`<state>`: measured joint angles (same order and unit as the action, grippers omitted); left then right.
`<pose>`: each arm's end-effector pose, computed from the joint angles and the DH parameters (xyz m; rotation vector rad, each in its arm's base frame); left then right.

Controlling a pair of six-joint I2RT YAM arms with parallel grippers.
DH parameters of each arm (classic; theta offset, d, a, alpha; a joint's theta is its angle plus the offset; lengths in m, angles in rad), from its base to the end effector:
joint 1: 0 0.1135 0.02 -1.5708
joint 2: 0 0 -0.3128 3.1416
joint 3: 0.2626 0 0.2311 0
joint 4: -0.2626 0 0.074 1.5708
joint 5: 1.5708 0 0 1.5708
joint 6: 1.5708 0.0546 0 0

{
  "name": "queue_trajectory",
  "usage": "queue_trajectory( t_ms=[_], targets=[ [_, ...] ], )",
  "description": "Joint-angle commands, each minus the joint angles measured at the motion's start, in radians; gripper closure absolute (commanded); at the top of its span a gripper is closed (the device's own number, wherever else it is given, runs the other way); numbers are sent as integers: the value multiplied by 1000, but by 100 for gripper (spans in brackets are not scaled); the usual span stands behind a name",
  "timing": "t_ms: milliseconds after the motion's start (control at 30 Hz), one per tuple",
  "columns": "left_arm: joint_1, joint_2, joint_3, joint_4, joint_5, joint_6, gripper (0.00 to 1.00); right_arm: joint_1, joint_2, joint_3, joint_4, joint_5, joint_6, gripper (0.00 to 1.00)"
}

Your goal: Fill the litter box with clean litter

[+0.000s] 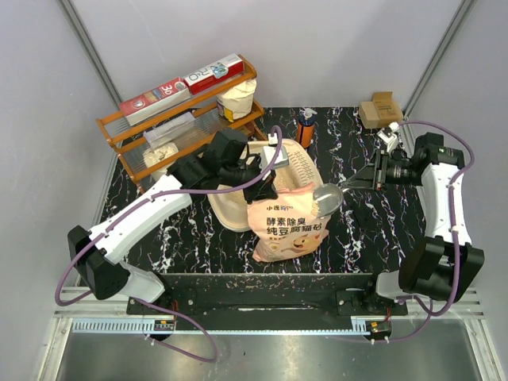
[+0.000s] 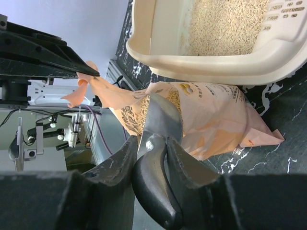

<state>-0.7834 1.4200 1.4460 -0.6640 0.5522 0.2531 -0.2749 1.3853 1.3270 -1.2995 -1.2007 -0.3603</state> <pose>0.1862 -0.2259 0.4168 1.3761 1.7732 -0.9007 0.2144 -0.0076 0.3762 -0.2575 2.2149 1.3721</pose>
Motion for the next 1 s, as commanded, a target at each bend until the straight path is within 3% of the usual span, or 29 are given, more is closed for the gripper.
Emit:
queue_trajectory(
  t_ms=[0,200,367,567,967],
  targets=[
    [29,-50,8,53,-35,-5,100,-33,-5,-28,-60,-123,-54,100],
    [39,-58,1,52,-40,0,100,-56,98,-45,-136,-204,-159,100],
    [44,-64,-1,41,-46,14,100,-79,208,-31,-325,-240,-422,100],
    [44,-62,2,29,-49,26,100,-96,236,0,-330,-220,-434,100],
    [44,-62,-18,27,-52,29,100,-129,222,89,-328,-206,-293,100]
  ],
)
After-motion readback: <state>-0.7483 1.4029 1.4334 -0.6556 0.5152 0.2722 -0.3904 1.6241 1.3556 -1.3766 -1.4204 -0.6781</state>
